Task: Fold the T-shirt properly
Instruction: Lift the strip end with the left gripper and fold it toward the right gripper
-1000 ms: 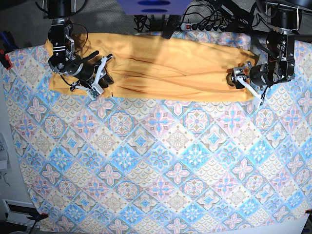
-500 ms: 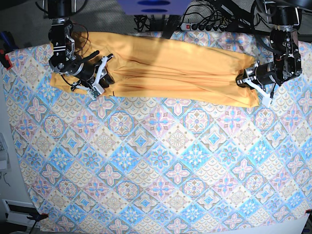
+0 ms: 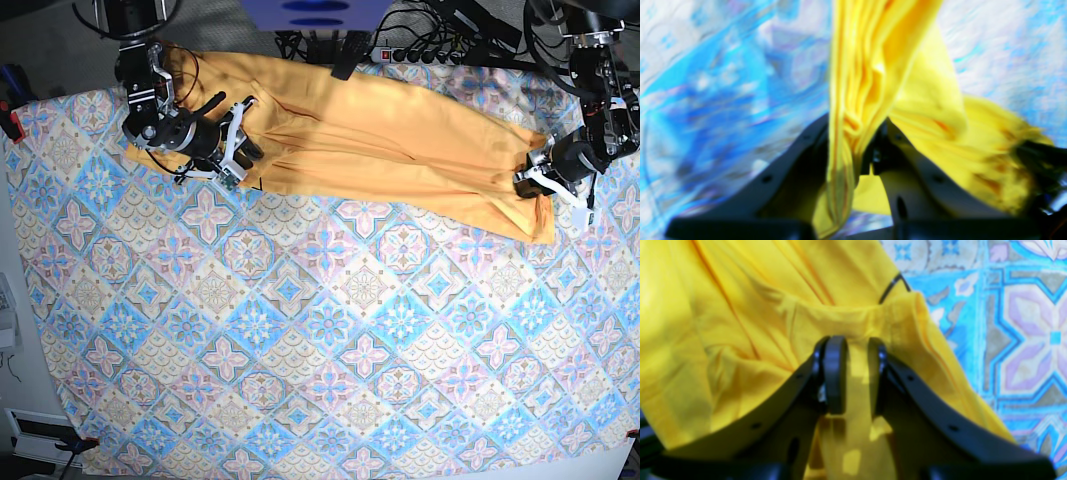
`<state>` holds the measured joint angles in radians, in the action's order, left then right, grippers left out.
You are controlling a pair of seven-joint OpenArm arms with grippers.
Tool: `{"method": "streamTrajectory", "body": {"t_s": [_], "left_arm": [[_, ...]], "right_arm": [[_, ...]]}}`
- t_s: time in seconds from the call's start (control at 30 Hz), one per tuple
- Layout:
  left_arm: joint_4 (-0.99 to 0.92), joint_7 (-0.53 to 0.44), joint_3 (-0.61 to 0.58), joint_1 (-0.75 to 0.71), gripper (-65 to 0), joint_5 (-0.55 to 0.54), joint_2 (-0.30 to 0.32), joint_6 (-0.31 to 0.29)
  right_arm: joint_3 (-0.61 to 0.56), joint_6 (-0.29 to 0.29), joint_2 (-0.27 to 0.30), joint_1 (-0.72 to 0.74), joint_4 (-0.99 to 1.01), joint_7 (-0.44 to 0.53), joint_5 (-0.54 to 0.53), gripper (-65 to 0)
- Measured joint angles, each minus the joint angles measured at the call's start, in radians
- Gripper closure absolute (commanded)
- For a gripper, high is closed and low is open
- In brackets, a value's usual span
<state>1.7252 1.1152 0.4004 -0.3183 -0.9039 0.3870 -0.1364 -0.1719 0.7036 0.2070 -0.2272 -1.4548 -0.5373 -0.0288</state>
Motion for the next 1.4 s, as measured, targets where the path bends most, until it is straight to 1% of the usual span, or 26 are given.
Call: {"method": "streamTrajectory", "body": {"t_s": [0.03,0.13,0.17,0.23,0.3,0.4,0.57,0.63,0.73,0.87,0.97,1.13,1.2,1.33,1.4], "left_arm": [[0.03,0.006,-0.005,-0.011,0.0,-0.017,-0.011,-0.004],[0.113,0.096,-0.056,-0.018,0.0,-0.047,-0.034,0.002],[0.13,0.109,-0.065,-0.011,0.0,-0.058,-0.052,0.0],[0.148,0.114,-0.076,-0.003,0.0,-0.079,-0.1,0.0],[0.158,0.143,-0.085,0.002,0.0,-0.088,-0.143,0.0],[0.159,0.167,-0.125,0.01,0.0,-0.077,-0.179,0.001],[0.16,0.169,-0.244,0.013,0.0,-0.073,-0.259,0.0],[0.159,0.178,-0.266,0.007,0.0,-0.073,-0.283,0.0],[0.158,0.171,-0.285,0.008,0.0,-0.058,-0.304,0.001],[0.153,0.161,-0.348,0.011,0.0,0.023,-0.313,0.0],[0.113,0.161,-0.365,0.018,0.0,0.029,-0.335,0.0],[0.064,0.161,-0.414,0.045,0.0,0.037,-0.336,0.0],[0.06,0.16,-0.421,0.056,-3.9,0.037,-0.34,0.0],[0.06,0.162,-0.462,0.065,-18.3,0.037,-0.331,0.001],[0.061,0.164,-0.488,0.075,-22.5,0.026,-0.311,0.0]], "right_arm": [[0.002,0.0,-0.008,0.005,0.002,-0.002,0.001,-12.5],[0.002,-0.001,-0.015,0.007,0.003,-0.001,0.003,-12.5],[0.002,-0.001,-0.014,0.009,0.003,0.002,0.003,-12.5],[-0.001,0.002,-0.013,0.025,0.006,-0.013,0.005,-12.5],[-0.005,0.0,-0.015,0.039,0.01,-0.013,0.012,-12.5],[-0.005,-0.001,-0.013,0.036,0.01,-0.009,0.014,-12.5],[-0.003,-0.001,-0.014,0.035,0.01,-0.009,0.014,-12.5],[-0.003,-0.001,-0.013,0.035,0.01,-0.009,0.014,-12.5],[-0.002,-0.001,-0.013,0.036,0.01,-0.01,0.014,-12.5],[-0.002,-0.001,-0.013,0.033,0.008,-0.009,0.014,-12.5],[-0.002,-0.001,-0.012,0.033,0.008,-0.009,0.014,-12.5],[-0.002,-0.001,-0.01,0.03,0.001,-0.01,0.015,-12.5],[-0.002,-0.001,-0.01,0.03,-0.012,-0.018,0.022,-12.5],[0.001,-0.008,-0.007,0.025,-0.038,-0.022,0.023,-12.5],[0.001,-0.008,-0.008,0.026,-0.043,-0.021,0.022,-12.5]]}}
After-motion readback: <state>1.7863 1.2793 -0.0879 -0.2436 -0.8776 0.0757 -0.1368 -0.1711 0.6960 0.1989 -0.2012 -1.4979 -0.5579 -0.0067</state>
